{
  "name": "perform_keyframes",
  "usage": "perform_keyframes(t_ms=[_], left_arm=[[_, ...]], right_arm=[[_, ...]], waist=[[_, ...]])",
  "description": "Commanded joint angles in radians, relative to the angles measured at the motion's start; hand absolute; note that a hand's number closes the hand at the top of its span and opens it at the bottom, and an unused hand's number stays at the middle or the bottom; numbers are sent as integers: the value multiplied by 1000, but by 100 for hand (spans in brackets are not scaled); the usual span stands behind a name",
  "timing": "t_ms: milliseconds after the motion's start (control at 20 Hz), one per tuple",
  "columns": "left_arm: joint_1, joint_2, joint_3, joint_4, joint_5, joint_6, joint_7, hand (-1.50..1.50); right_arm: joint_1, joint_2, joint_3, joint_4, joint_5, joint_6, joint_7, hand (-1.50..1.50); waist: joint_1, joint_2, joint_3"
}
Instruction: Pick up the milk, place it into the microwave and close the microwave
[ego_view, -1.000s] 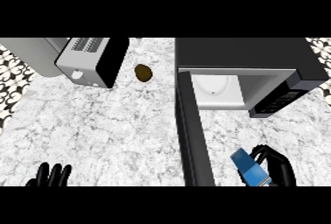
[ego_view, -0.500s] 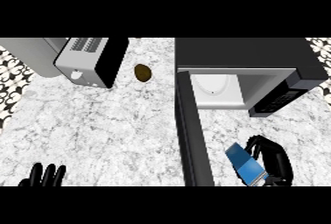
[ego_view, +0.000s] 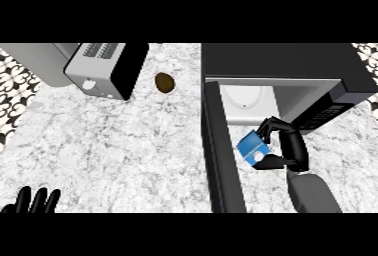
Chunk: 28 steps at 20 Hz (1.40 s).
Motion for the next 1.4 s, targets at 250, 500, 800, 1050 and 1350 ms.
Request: perform_keyframes(t_ms=[250,500,800,1050,1350], left_arm=[[48,17,9,8,31,-25,-67,-150],[-23,15,69,30,72,-39,-30,-150],[-2,44,60,6,99,-82,-43,-150],[-17,30,61,25,69,-60,-37,-150],[-39,54,102,36,74,-74,-11,-150]], right_arm=[[-352,-24,-89,344,86,-133,81,150],[-511,-94,-143,571,117,-166,65,150],[-621,-85,-215,715,125,-371,38,150],[-676,-160,-216,759,179,-515,-15,150],[-742,-132,-116,899,290,-481,31,-150]], waist=[[18,5,1],[27,16,2],[51,22,3],[68,33,5],[77,38,4]])
